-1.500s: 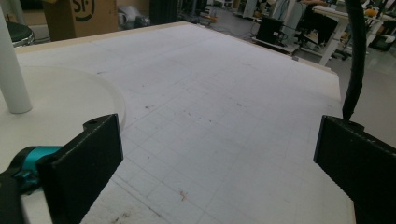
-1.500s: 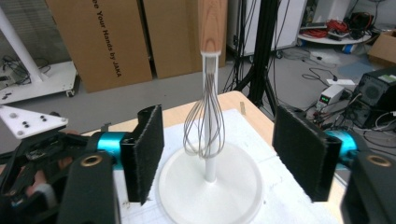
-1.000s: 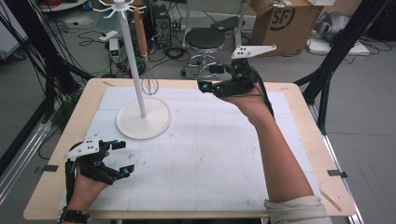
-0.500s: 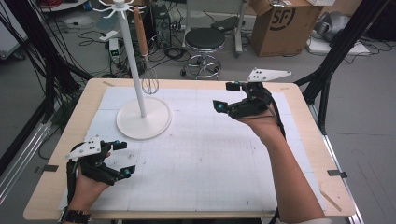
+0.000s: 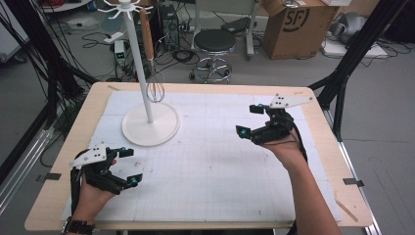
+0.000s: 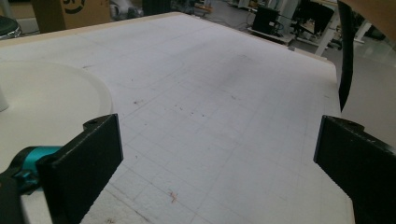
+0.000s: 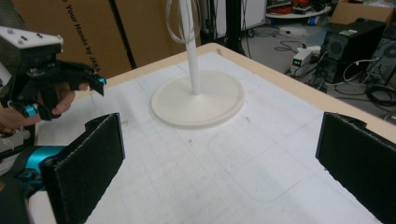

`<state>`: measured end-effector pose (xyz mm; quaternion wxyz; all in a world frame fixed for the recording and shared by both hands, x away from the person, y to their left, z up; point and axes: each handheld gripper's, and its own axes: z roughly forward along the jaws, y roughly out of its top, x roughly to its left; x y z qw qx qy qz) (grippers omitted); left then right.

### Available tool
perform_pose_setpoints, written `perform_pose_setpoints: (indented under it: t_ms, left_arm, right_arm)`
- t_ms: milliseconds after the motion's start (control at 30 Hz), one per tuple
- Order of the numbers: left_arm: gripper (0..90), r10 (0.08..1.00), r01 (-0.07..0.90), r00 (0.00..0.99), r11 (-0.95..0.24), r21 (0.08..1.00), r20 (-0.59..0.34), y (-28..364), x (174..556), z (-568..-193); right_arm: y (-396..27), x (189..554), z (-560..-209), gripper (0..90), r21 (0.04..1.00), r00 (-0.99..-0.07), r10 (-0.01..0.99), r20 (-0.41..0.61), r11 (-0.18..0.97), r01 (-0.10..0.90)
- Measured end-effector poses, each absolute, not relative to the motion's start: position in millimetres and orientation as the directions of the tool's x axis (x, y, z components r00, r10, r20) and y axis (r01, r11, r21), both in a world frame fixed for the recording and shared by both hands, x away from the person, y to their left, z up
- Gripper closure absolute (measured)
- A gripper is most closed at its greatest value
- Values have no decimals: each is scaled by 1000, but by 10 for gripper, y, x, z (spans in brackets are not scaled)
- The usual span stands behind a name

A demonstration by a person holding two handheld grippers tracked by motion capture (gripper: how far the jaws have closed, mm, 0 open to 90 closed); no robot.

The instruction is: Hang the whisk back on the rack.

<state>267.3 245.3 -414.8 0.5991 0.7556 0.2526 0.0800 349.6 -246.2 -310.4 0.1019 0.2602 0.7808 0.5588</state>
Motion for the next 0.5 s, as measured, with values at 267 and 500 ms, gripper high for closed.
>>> perform_pose_setpoints:
  t_ms: [267, 500]
  left_arm:
    - [19, 475, 287, 861, -152, 946, -184, 2446, 2673, -4149]
    - [19, 474, 288, 861, -153, 945, -186, 2443, 2674, -4153]
  right_arm:
    - [-2689, 3377, -3352, 2, 918, -820, 556, 136, 241, 316]
    - [-2843, 3269, -3466, 3, 920, -809, 569, 148, 220, 323]
